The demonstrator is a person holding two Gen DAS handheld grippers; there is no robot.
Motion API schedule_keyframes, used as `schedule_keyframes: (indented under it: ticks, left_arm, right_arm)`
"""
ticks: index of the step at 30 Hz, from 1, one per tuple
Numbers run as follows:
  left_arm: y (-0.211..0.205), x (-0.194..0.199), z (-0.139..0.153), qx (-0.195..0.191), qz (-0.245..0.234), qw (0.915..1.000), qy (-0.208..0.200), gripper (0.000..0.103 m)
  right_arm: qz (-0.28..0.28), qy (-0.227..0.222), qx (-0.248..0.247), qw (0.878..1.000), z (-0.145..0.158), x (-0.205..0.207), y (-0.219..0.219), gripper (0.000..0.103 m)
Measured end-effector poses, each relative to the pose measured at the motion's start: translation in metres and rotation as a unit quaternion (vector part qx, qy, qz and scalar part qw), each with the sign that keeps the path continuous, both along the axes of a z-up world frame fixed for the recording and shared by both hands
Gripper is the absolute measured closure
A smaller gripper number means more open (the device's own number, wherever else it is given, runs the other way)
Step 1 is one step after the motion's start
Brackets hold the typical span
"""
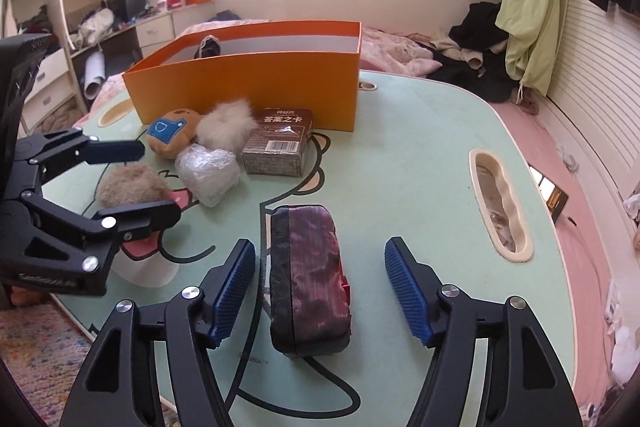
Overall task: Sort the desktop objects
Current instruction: 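Grasp the beige fur piece with the left gripper while the right gripper lifts the pouch, then carry the fur piece and pouch into the orange box and open both grippers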
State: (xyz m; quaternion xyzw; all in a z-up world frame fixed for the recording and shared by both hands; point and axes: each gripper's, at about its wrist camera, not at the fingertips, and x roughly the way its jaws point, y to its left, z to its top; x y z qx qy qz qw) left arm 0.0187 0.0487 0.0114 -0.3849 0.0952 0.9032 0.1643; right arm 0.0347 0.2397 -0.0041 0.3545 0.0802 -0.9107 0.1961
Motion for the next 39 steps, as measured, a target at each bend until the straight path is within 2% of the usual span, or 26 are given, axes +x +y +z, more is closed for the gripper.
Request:
schedule_keyframes:
  ticks: [1,2,3,9,14,18,22,27,28,30,31,34,36,39]
  left_arm:
    - [-0.002,0.001,0.0,0.007,-0.002,1.0,-0.002,0.063]
    - [-0.005,0.002,0.0,0.013,-0.003,0.9999,-0.002,0.064]
    - [-0.007,0.003,0.0,0.019,-0.005,0.9998,-0.001,0.064]
    - [-0.031,0.021,0.01,0.064,0.012,0.9978,0.016,0.064]
    - [-0.054,0.016,0.048,0.11,0.024,0.9928,0.042,0.064]
    - [-0.063,-0.01,0.084,0.111,0.031,0.991,0.068,0.064]
    - [-0.067,-0.058,0.105,0.116,0.049,0.9899,0.065,0.064]
    - [-0.068,-0.126,0.098,0.115,0.083,0.9893,0.035,0.061]
    - [-0.067,-0.135,0.094,0.115,0.089,0.989,0.029,0.055]
    - [-0.066,-0.151,0.084,0.123,0.089,0.9883,0.015,0.04]
    - [-0.066,-0.155,0.078,0.122,0.089,0.9885,0.006,0.033]
    - [-0.07,-0.154,0.072,0.118,0.102,0.9877,-0.004,0.033]
    - [-0.075,-0.142,0.074,0.136,0.099,0.9857,0.005,0.033]
    - [-0.08,-0.117,0.079,0.149,0.098,0.9839,0.017,0.029]
  right_arm:
    - [0.001,0.001,-0.004,1.0,0.001,0.001,0.001,0.046]
    - [0.006,0.002,-0.01,1.0,0.002,0.002,0.002,0.076]
    - [0.016,0.0,-0.019,1.0,0.003,0.004,0.003,0.077]
    - [0.034,0.002,-0.047,0.998,0.01,0.006,0.001,0.077]
    - [0.044,-0.015,-0.096,0.994,0.031,-0.01,-0.003,0.077]
    - [0.05,0.011,-0.089,0.995,0.069,-0.035,-0.018,0.077]
    - [0.052,0.003,-0.109,0.993,0.1,-0.083,-0.036,0.077]
    - [0.029,-0.024,-0.114,0.993,0.1,-0.14,-0.063,0.076]
    - [0.022,-0.031,-0.119,0.992,0.095,-0.15,-0.066,0.075]
    - [0.005,-0.048,-0.133,0.99,0.089,-0.166,-0.064,0.065]
    - [-0.004,-0.055,-0.143,0.988,0.088,-0.171,-0.061,0.065]
    - [-0.01,-0.047,-0.171,0.984,0.097,-0.17,-0.045,0.062]
    - [-0.011,-0.023,-0.174,0.984,0.106,-0.156,-0.035,0.052]
    - [-0.008,0.005,-0.166,0.986,0.115,-0.132,-0.024,0.046]
